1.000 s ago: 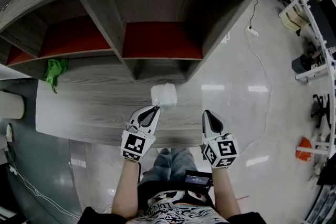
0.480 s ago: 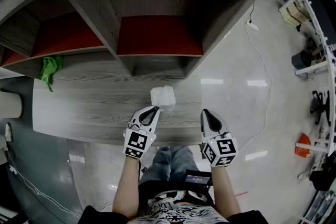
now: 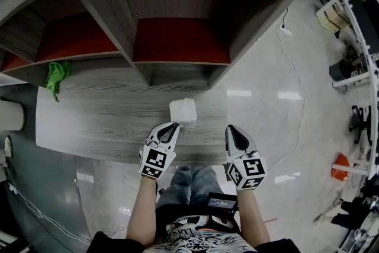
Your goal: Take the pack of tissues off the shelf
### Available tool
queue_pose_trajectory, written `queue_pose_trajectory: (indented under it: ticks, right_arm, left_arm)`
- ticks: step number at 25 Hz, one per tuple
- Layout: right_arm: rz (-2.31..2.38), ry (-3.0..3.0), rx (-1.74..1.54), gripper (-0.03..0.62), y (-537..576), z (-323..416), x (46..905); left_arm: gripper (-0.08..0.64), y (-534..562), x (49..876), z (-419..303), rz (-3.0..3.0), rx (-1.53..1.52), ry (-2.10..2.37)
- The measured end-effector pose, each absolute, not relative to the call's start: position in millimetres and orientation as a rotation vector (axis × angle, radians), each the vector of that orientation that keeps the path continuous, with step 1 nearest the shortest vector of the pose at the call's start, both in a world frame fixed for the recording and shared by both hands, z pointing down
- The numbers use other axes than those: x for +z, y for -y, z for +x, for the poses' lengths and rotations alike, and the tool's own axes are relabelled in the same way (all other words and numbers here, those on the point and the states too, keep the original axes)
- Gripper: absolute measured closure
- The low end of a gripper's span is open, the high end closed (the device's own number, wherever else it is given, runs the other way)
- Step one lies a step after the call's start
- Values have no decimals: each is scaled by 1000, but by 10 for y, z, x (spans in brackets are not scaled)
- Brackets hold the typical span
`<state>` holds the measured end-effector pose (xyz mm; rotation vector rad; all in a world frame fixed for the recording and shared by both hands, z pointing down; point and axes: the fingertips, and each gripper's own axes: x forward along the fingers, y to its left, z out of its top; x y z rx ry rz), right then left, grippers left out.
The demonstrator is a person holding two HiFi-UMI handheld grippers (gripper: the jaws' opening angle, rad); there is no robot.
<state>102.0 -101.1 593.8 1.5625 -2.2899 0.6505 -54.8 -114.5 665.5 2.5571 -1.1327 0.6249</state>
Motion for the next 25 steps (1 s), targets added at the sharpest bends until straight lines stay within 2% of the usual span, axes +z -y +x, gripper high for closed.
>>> queue_pose_trajectory:
  ticks: [19, 25]
  right_arm:
    - [1556, 2294, 666, 588, 983, 1018, 5964]
    - [1558, 2291, 668, 588, 990, 1026, 5960]
  left_arm:
    - [538, 1052, 7027, -610, 2425, 736, 1047]
    - [501, 1083, 7005, -649, 2424, 726, 1087]
